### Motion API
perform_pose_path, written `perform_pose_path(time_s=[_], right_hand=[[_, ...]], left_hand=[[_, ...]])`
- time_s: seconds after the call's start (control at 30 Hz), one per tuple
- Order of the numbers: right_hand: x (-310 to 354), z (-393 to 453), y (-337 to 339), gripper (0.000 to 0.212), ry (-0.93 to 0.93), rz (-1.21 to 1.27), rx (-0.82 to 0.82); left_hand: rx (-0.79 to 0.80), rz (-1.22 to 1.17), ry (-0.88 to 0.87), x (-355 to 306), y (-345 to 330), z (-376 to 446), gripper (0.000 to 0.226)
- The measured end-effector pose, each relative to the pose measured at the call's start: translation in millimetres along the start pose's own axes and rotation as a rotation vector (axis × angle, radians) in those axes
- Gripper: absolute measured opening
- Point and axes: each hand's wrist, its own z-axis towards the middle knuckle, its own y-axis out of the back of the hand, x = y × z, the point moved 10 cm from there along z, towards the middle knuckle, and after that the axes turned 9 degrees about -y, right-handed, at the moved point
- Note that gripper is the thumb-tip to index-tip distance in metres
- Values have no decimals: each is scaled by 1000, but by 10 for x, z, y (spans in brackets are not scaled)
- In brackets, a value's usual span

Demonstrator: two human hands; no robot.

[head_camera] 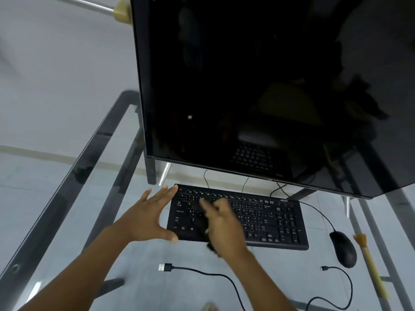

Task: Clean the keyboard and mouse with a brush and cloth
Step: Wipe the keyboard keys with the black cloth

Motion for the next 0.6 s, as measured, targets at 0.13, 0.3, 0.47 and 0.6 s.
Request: perform_pose_path(time_s=[0.13, 0.3, 0.47, 0.6], right_hand=[[-65, 0, 73, 26, -107, -29, -70], [445, -281, -47, 51, 198, 1, 19], [-351, -208, 276, 58, -214, -22, -176], [-73, -450, 123, 19, -95, 41, -112]], left_hand=[[-2, -10, -7, -35, 15, -23, 130], [10, 19, -8, -59, 5, -10, 132], [31, 47, 36, -34, 5, -26, 133], [76, 153, 70, -185, 25, -53, 139]])
